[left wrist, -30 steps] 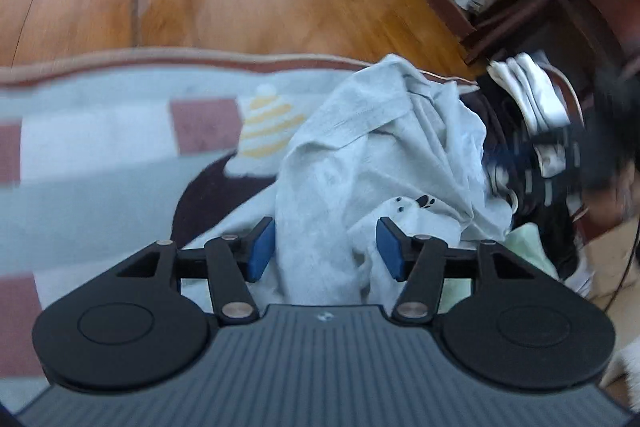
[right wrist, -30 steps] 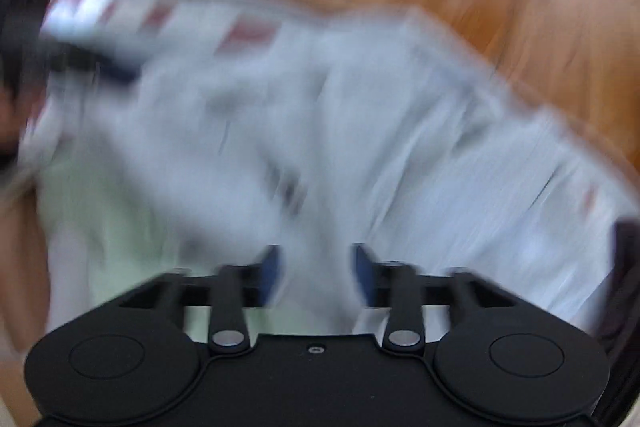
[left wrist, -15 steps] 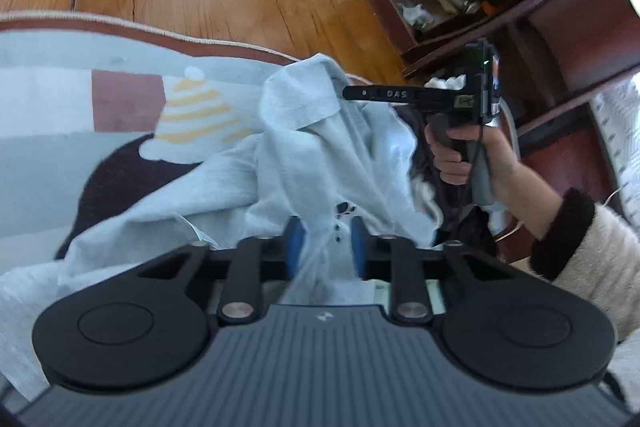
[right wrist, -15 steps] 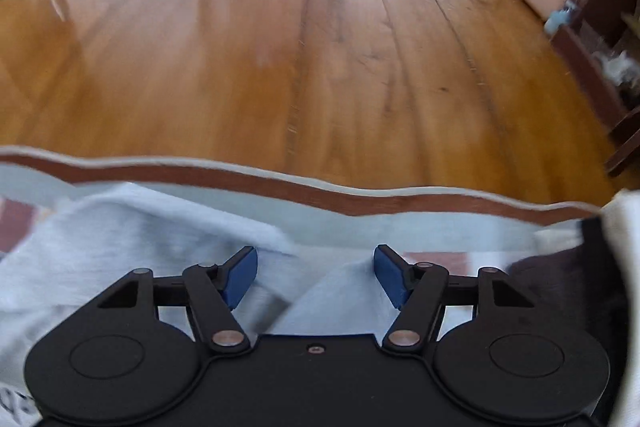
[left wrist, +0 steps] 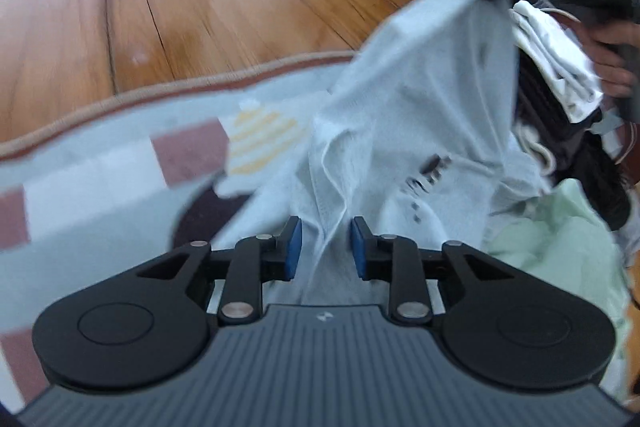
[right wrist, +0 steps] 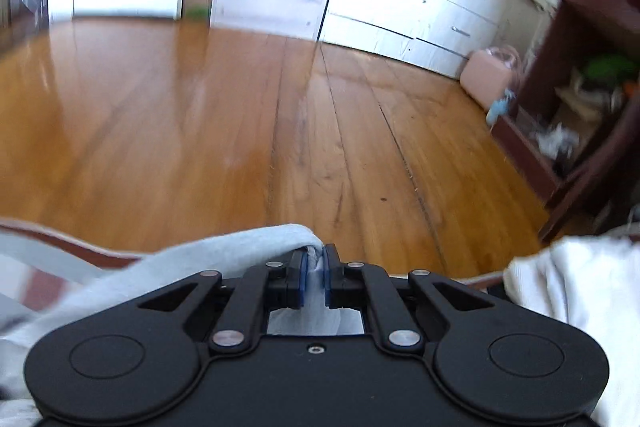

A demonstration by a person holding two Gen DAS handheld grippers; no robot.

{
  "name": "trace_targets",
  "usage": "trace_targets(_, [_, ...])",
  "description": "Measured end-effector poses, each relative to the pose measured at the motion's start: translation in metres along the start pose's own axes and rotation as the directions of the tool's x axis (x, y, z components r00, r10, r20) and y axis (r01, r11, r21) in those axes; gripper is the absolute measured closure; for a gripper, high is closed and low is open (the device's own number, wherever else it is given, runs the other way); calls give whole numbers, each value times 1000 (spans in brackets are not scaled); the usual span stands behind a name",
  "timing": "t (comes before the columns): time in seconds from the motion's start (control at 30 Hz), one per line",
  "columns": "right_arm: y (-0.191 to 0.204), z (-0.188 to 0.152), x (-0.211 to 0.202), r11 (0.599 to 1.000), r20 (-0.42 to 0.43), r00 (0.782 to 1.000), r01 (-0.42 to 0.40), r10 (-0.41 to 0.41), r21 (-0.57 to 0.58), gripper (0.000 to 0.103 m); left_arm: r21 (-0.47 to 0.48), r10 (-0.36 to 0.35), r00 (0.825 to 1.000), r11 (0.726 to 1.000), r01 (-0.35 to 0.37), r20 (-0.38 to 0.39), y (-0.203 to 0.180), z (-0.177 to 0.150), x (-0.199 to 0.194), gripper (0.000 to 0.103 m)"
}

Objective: Fold clothes

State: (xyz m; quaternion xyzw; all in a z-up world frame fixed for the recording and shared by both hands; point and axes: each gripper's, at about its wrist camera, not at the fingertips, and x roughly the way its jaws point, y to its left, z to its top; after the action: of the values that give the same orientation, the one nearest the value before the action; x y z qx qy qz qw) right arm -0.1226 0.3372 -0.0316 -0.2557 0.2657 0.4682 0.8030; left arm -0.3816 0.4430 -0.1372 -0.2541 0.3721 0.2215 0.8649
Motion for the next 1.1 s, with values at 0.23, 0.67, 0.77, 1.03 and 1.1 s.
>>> trace_targets(0.23, [-30, -88, -16, 978, -405, 903, -192, 145, -77, 95, -39, 18, 985, 999, -11, 172, -8, 1, -59, 100])
trace_targets(0.67, [-42, -64, -22, 969, -403, 881, -230, 249, 95, 46, -312, -187, 982, 936, 166, -39, 23, -18, -22, 97])
trace_targets(0.77, [-44, -60, -14, 935, -402, 845, -297, 353, 195, 50, -311, -154, 988, 941, 137, -31, 24, -19, -28, 91])
trace_targets(1.03, [-11, -68, -5, 940, -440, 832, -325, 338, 106, 56, -172, -27, 998, 985, 17, -59, 20, -7, -19, 37])
trace_targets(1.1, [7, -72, -9, 937, -450, 838, -349, 308, -9, 54, -195, -63, 988, 980, 35, -139, 23, -10, -1, 23])
